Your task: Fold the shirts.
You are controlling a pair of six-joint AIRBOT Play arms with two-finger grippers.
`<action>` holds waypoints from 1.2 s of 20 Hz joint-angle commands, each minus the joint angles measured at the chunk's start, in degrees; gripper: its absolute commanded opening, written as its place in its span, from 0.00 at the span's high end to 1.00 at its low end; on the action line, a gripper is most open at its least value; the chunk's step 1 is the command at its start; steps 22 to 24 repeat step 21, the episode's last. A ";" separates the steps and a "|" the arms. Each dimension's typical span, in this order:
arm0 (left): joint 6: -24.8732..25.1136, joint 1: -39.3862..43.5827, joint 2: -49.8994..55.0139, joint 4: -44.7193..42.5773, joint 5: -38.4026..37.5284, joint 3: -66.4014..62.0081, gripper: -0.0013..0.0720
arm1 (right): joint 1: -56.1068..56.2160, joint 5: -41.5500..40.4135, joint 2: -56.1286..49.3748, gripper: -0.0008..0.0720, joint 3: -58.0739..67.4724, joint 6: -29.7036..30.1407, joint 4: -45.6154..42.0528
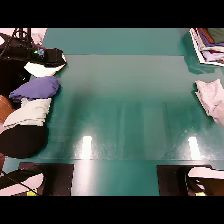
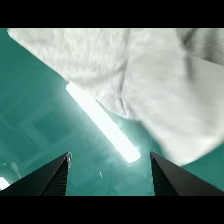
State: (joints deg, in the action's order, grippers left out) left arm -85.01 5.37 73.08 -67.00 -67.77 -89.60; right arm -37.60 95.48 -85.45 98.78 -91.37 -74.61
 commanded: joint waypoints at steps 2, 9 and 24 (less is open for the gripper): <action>1.03 0.02 0.00 -0.04 -0.33 0.02 0.95 | -1.29 3.76 4.42 0.20 0.04 -0.20 2.10; 1.01 0.02 0.00 0.02 -0.15 0.00 0.95 | 16.04 -4.68 16.09 0.20 0.04 -0.07 11.93; 1.01 0.02 0.00 0.02 -0.15 0.00 0.95 | 40.79 -9.16 21.33 0.97 0.07 3.04 11.61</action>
